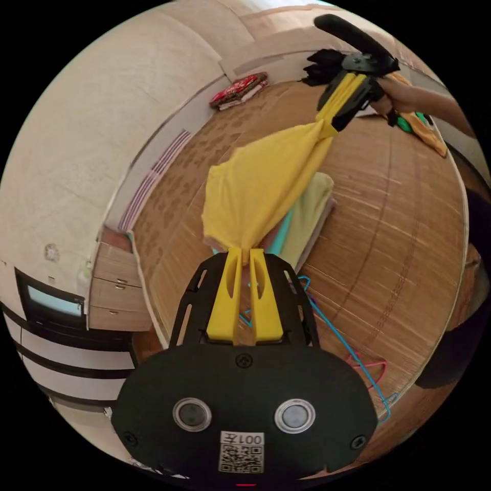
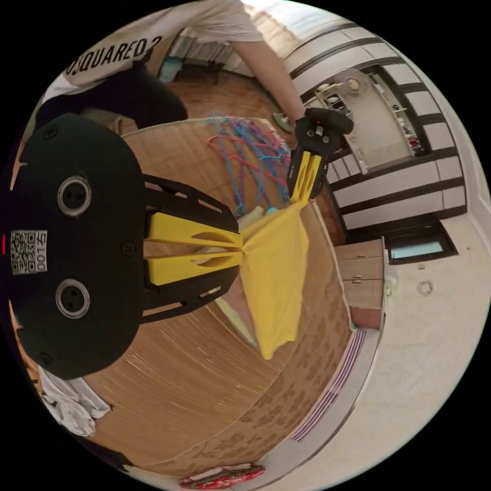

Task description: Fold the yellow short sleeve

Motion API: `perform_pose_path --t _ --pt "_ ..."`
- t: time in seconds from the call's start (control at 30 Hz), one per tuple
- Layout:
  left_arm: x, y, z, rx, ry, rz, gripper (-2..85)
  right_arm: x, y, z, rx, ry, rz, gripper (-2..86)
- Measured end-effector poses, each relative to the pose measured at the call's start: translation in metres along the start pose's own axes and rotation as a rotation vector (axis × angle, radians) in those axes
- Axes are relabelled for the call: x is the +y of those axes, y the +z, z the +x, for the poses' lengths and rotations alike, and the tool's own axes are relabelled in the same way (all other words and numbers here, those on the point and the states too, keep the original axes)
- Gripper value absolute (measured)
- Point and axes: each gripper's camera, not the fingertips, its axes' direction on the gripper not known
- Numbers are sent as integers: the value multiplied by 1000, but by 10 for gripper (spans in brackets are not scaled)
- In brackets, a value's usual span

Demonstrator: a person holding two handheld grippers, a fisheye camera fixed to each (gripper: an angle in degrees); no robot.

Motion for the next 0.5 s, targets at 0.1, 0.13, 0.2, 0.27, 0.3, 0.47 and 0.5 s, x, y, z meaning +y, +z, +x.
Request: perform_pose_path --t 0.1,0.13,0.2,0.27,0.3,0.47,0.5 --pt "4 -8 28 -93 62 34 -5 10 4 -16 62 -67 7 6" --pt "3 -10 34 -140 64 45 -5 9 6 -20 95 -94 7 6" --pt "0 -5 41 -186 58 27 -4 5 16 -22 118 -115 -27 7" --pt "-3 5 48 -183 27 -24 -3 2 34 -22 150 -115 -71 8" --pt "-3 7 50 -189 12 -31 -2 2 38 -23 158 -115 -75 8" --pt "21 11 56 -206 -160 -152 -9 11 44 -30 241 -129 -54 7" --pt "26 10 56 -185 -187 -159 -9 13 43 -30 239 -129 -61 7"
